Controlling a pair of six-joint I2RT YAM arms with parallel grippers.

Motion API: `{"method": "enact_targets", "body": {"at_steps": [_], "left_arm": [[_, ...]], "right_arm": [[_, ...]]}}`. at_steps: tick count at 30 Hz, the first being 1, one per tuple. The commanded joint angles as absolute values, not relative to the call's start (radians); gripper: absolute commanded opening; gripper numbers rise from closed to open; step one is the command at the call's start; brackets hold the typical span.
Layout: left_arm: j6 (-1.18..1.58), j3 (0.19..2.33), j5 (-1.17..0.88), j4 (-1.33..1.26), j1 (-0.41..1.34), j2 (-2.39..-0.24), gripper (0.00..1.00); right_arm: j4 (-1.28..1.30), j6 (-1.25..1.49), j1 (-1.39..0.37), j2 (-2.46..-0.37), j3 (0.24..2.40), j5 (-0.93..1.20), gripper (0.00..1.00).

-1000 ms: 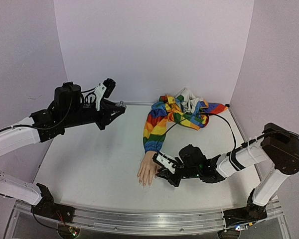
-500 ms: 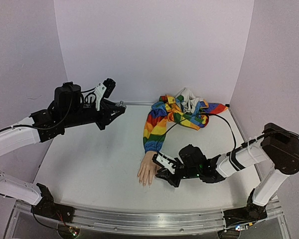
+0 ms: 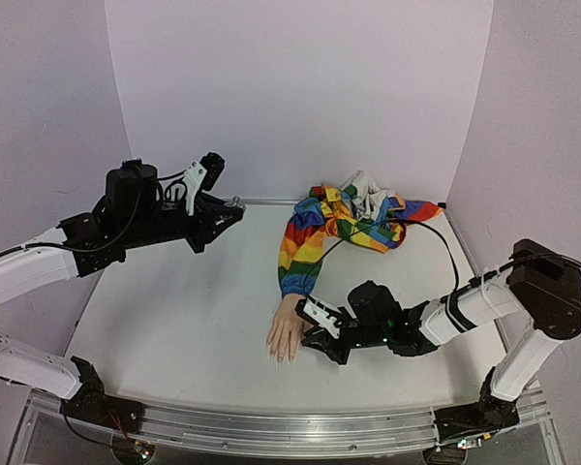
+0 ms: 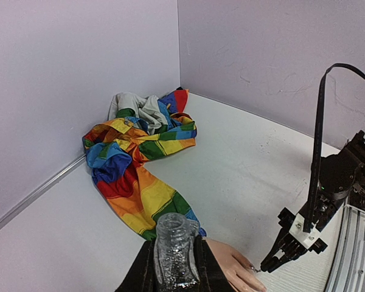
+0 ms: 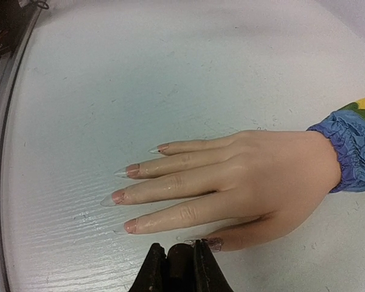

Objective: Paint the nails

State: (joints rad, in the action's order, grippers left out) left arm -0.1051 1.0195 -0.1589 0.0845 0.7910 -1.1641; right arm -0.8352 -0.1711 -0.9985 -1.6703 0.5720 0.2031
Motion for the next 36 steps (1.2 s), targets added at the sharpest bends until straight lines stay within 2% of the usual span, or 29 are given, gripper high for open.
{"method": "enact_targets", "body": {"at_steps": [1,10,15,36], "left_arm": [[-0.112,1.024,-0.169,0.025,0.786,-1.144,0.00],[-0.113,1.027,-0.169,0.026,0.785,-1.151,0.00],[-0.111,1.029,-0.170,0.026,0.785,-1.153,0.00],[-0.113,1.027,-0.170,0.026,0.785,-1.144,0.00]], "right_arm": [[-0.860,-0.152,-1.004,-1.648,0.583,0.224,0.00],[-0.794,-0.157,-1.011,-1.549,0.546,0.111,0.00],[-0.788,-0.168,-1.010,-1.592,0.575,0.080,0.00],[-0.821,-0.171,-1.010,-1.671,0.616,0.144,0.00]]}}
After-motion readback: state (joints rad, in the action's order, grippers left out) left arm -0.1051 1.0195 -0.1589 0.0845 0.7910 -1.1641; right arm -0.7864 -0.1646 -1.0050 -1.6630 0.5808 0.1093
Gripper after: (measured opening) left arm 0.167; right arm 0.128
